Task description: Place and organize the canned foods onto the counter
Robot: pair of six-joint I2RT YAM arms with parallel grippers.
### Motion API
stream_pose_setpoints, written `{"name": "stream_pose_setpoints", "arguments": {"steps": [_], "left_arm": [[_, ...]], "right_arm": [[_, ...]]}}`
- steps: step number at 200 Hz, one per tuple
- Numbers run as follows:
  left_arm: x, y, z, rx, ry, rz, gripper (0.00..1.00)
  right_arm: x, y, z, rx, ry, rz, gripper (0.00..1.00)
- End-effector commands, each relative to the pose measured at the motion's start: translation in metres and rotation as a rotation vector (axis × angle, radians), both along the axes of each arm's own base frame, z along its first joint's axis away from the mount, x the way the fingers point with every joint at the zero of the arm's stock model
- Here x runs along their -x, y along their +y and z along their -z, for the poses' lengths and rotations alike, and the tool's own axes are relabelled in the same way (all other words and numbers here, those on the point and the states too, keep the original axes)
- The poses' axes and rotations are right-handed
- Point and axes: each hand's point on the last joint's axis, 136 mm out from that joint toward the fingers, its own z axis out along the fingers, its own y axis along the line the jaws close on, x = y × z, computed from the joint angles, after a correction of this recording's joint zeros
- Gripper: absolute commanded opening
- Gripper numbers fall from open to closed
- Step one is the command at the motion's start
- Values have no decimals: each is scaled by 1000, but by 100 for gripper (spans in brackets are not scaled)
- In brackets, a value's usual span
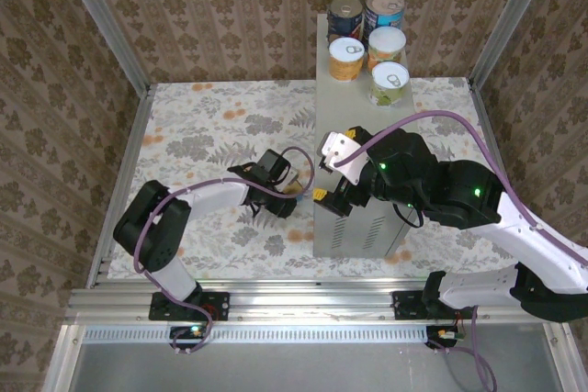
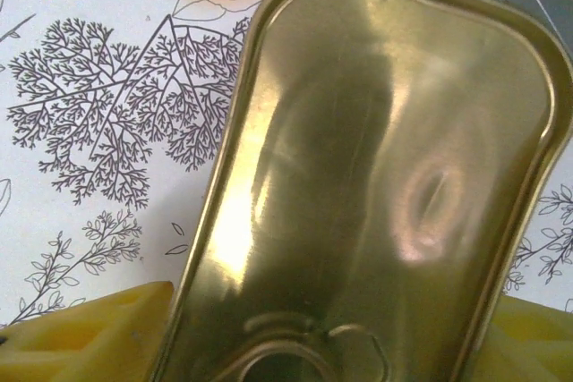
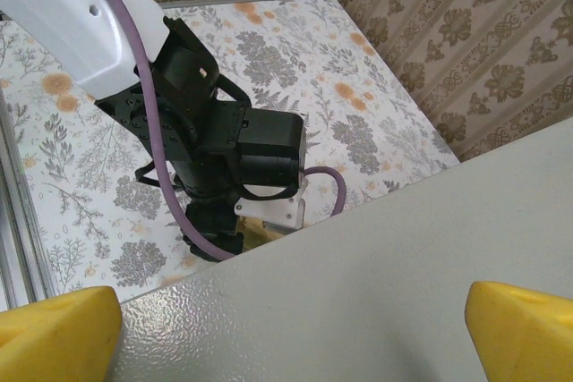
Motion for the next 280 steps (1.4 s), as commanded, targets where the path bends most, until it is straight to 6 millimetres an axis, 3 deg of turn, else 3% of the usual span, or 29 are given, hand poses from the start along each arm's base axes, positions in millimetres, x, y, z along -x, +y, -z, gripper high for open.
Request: {"name": "stream_pose_setpoints", "arguments": {"steps": [1, 38, 62, 107, 139, 181, 219, 249, 280], "left_arm": [[-11, -3, -13, -7, -56, 0, 65], [-19, 18, -27, -84, -42, -69, 52], [-26, 31, -50, -68, -40, -131, 51], [-42, 54, -113, 9, -84, -220, 51], [-44, 65, -168, -3, -176, -170, 51], [-31, 57, -252, 114, -308, -53, 51], [-9, 40, -308, 254, -367, 88, 51], [12, 25, -340, 345, -388, 208, 51], [33, 15, -355, 367, -378, 332, 52]], "right_arm": [[0, -7, -11, -10, -39, 13, 100], [1, -8, -15, -31, -50, 16, 100], [1, -9, -20, -50, -53, 24, 100], [-4, -20, -33, -101, -87, 92, 100], [-24, -52, -51, -135, -165, 304, 100], [-41, -95, -60, -129, -243, 562, 100], [-44, -120, -58, -125, -264, 672, 100], [-46, -133, -44, -109, -239, 726, 100], [-40, -154, -36, -153, -217, 779, 100]]}}
